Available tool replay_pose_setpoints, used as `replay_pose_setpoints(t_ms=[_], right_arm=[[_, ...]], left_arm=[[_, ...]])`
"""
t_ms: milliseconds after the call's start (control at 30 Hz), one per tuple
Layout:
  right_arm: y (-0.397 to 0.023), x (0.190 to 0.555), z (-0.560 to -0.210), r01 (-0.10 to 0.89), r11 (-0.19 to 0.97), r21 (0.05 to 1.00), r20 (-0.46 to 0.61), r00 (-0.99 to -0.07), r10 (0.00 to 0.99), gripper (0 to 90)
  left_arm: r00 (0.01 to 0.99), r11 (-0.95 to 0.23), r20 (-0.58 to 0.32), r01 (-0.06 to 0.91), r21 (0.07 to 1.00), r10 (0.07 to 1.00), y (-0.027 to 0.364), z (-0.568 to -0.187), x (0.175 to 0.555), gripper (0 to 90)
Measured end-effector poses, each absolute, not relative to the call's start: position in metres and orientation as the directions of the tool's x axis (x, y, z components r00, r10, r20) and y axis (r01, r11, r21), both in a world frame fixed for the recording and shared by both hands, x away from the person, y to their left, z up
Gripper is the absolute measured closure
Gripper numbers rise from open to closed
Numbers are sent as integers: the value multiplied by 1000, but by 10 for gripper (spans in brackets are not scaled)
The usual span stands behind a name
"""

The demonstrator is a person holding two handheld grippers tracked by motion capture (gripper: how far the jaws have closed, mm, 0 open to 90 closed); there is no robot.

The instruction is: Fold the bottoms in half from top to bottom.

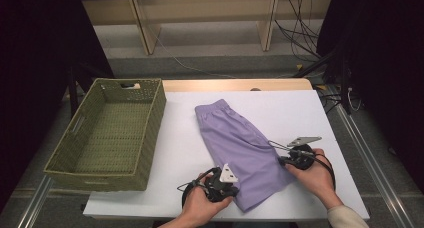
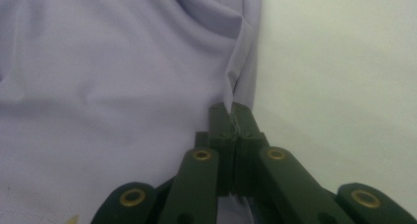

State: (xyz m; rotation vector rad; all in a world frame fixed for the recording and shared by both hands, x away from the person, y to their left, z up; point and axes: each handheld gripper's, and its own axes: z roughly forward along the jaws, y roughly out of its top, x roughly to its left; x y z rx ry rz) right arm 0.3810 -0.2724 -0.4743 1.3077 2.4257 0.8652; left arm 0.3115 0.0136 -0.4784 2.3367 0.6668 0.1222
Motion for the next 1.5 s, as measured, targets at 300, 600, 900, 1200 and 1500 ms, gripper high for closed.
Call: replay_pose_setpoints(t_ms=[300,600,900,1200,1500], right_arm=[[-270,373,-472,701,414,580,77,-553,829,897],[-266,364,-471,728,399,557,99,-535,839,896],[-260,351,-469,743,400,536,116,-535,837,896],[-254,336,-469,753,401,522,133,-536,834,895],[-250,322,-469,757,404,513,148,-542,827,894]], left_arm=[[878,-648,-110,424,633,467,22,-475,308,882],[892,-668,-104,402,626,439,33,-473,305,882],[910,-693,-100,374,617,403,43,-471,303,882],[934,-724,-86,325,608,346,55,-472,300,882],[950,-743,-87,289,604,298,64,-472,297,882]])
